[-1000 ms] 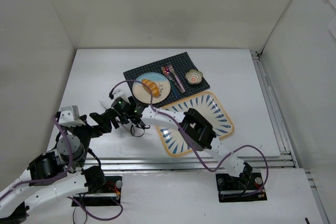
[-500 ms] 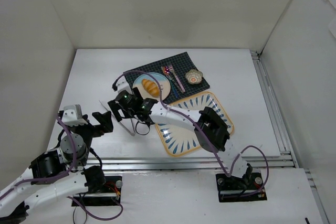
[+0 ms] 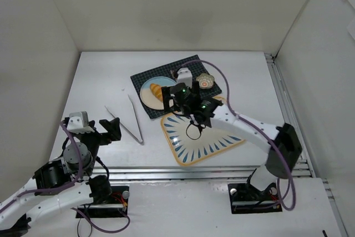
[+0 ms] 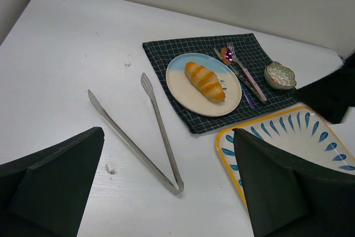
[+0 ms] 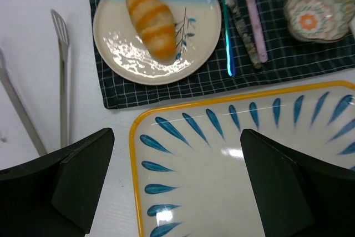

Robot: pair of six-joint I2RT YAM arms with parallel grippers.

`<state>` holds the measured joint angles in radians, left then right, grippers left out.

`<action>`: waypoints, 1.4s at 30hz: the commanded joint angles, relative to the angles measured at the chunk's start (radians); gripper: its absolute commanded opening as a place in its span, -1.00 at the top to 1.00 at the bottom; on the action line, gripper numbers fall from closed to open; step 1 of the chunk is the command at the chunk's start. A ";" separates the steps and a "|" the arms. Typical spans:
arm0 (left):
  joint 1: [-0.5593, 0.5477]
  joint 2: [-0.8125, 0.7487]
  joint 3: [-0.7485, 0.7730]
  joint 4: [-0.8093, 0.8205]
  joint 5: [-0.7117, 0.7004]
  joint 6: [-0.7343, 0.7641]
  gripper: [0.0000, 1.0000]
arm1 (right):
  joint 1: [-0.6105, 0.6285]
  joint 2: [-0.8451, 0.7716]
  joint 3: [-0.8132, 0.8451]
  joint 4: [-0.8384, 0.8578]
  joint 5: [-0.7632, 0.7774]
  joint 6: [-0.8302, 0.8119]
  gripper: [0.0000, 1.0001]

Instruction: Place the bread

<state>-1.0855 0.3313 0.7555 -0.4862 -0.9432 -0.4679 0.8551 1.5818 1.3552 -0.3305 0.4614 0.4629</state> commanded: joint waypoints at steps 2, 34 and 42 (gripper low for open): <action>-0.014 -0.014 -0.018 0.135 0.021 0.075 -0.98 | 0.042 -0.315 -0.074 0.010 0.213 0.036 -0.95; -0.014 0.184 -0.016 0.267 0.153 0.156 -0.95 | 0.124 -0.827 -0.493 -0.111 0.252 0.112 -0.96; -0.014 0.170 -0.028 0.278 0.155 0.153 -0.95 | 0.125 -0.827 -0.492 -0.119 0.249 0.111 -0.96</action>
<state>-1.0939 0.4931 0.7033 -0.2787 -0.7887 -0.3214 0.9749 0.7506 0.8436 -0.4824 0.6724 0.5583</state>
